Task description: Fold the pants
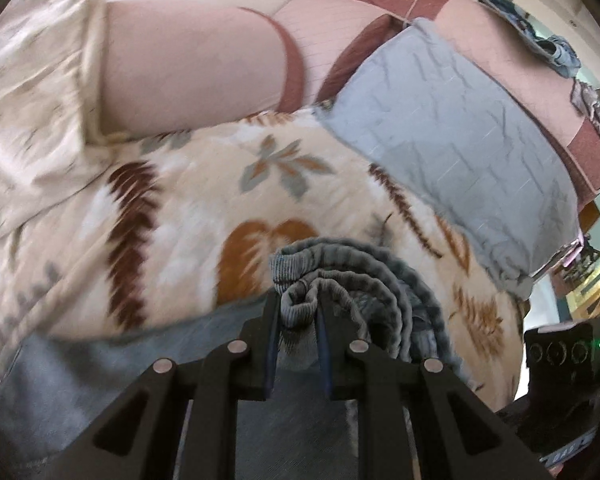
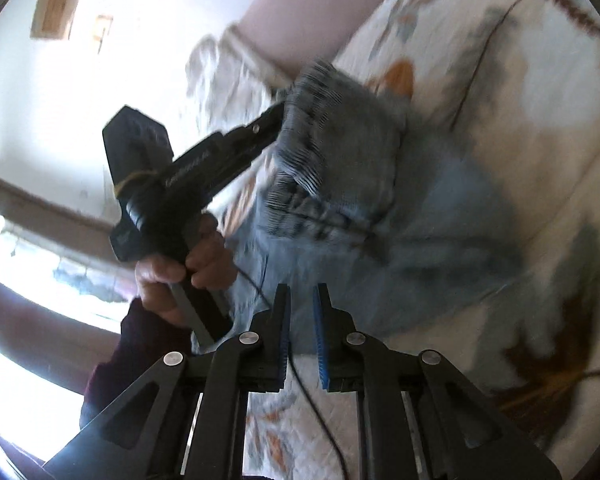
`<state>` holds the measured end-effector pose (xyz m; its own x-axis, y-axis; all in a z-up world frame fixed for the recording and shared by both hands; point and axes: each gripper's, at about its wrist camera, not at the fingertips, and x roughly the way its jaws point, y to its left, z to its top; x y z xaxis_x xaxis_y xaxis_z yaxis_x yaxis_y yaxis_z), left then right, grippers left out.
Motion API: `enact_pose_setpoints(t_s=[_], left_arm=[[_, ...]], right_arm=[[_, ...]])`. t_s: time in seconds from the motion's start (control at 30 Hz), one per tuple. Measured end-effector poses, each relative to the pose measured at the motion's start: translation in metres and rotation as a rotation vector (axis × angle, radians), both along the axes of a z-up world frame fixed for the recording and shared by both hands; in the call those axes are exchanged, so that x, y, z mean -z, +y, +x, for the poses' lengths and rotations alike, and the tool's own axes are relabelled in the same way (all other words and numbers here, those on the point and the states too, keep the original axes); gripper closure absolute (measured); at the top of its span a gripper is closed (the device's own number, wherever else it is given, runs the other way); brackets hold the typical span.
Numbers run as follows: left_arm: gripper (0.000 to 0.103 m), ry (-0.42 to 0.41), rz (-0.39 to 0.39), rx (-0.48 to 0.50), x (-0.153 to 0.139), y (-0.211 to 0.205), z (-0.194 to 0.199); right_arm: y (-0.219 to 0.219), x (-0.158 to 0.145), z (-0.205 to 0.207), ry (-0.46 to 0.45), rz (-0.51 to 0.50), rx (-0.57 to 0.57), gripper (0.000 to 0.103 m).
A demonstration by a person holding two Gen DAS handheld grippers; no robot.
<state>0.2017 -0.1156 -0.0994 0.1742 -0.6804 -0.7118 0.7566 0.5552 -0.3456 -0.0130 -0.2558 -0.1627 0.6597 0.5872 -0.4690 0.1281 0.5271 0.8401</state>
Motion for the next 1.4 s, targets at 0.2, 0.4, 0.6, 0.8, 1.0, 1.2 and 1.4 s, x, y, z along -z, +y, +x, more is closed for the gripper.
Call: enact_pose_setpoints(t_s=[0.2, 0.4, 0.6, 0.8, 1.0, 1.2, 1.4], left_arm=[[0.081, -0.018, 0.094, -0.041, 0.008, 0.038, -0.010], [0.072, 0.025, 0.068, -0.203, 0.002, 0.078, -0.025], [0.037, 0.203, -0.084, -0.300, 0.002, 0.092, -0.061], [0.017, 0.194, -0.053, -0.386, 0.015, 0.061, -0.087], [0.017, 0.279, -0.073, -0.452, 0.042, 0.043, -0.087], [0.076, 0.327, 0.011, -0.408, 0.051, 0.021, -0.100], [0.081, 0.359, 0.001, -0.417, 0.024, 0.040, -0.115]], right_arm=[[-0.002, -0.006, 0.012, -0.038, 0.042, -0.079, 0.089], [-0.052, -0.012, 0.019, -0.073, 0.073, 0.053, 0.089], [-0.083, 0.001, 0.035, -0.001, 0.071, 0.166, 0.087], [-0.080, 0.002, 0.041, 0.002, 0.059, 0.169, 0.087], [-0.079, -0.007, 0.017, -0.010, 0.022, 0.187, 0.087], [-0.088, -0.008, 0.010, -0.010, 0.029, 0.211, 0.087], [-0.093, -0.012, 0.008, -0.003, -0.007, 0.224, 0.087]])
